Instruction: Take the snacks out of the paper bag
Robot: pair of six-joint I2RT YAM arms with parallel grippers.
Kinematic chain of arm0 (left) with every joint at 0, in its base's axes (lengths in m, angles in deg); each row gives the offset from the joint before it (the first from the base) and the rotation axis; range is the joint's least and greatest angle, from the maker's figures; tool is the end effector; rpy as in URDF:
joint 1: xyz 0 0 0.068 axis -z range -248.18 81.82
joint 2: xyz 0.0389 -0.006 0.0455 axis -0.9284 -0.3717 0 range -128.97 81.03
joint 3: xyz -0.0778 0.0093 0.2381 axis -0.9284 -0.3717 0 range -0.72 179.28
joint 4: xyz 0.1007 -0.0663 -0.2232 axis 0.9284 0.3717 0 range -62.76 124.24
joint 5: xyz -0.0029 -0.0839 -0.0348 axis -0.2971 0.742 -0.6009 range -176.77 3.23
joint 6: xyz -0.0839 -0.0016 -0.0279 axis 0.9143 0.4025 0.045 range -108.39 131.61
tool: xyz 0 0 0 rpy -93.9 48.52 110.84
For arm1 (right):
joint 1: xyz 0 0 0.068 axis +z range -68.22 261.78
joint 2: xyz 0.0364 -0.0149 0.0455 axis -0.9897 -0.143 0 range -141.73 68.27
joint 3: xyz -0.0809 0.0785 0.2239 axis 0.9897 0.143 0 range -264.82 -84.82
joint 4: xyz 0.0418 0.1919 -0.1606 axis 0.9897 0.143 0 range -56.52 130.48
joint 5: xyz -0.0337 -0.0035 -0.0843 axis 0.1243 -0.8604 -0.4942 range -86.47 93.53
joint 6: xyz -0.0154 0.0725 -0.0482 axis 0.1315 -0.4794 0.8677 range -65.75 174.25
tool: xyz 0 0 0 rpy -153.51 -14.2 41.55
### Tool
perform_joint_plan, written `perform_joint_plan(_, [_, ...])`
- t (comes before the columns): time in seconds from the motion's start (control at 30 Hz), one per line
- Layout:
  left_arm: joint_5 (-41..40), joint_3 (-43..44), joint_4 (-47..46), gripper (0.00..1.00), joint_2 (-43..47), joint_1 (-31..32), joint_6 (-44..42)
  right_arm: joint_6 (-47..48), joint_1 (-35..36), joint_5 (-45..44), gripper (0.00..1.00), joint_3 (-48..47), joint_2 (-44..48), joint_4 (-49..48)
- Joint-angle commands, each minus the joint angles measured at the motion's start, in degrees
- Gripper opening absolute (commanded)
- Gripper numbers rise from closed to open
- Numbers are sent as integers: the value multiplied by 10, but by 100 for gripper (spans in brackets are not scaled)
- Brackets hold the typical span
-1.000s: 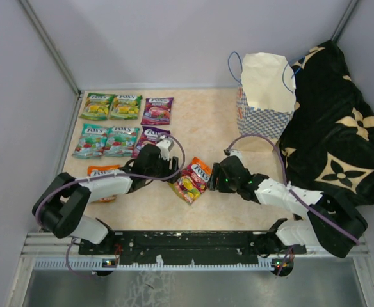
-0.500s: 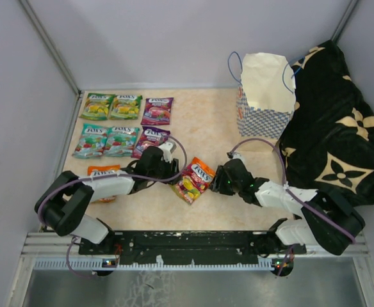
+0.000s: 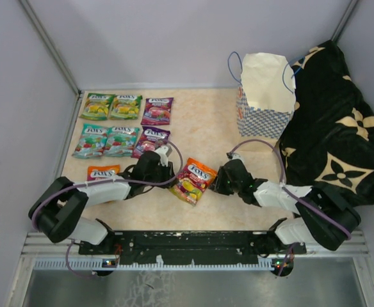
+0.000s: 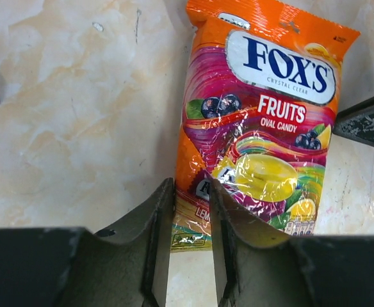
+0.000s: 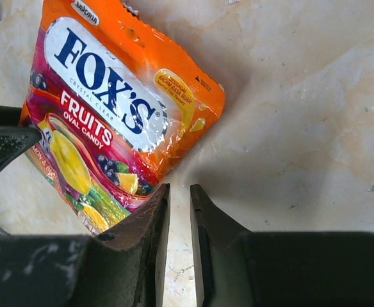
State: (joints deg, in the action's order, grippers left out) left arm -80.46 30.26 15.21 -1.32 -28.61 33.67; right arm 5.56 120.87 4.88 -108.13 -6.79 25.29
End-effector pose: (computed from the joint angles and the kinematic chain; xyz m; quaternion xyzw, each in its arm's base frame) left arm 0.2260 -0.1978 0.1085 0.1606 0.8884 -0.2616 0.3414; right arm 0.2022 0.1666 0.0925 0.0722 0.9161 0.2810 0.2766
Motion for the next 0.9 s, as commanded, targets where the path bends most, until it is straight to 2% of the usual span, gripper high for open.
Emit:
perform_joint_plan(0.0, [-2,-23,5,32,36,6,29,10,-11,0,18,-16,-15,-33])
perform_joint_plan(0.2, [-24,-32,17,27,65,7,40,21,-20,13,17,-47,-44,-43])
perform_joint_plan(0.5, [-61,-14,46,21,52,5,33,-1,-21,59,14,-68,-105,-87])
perform_joint_plan(0.7, [-65,-17,56,20,54,5,47,6,-28,71,20,-73,-109,-86])
perform_joint_plan(0.8, [-67,-23,65,19,66,5,62,8,-46,106,25,-60,-110,-123])
perform_joint_plan(0.87, [-63,-31,66,19,74,6,75,12,-58,141,31,-57,-117,-141])
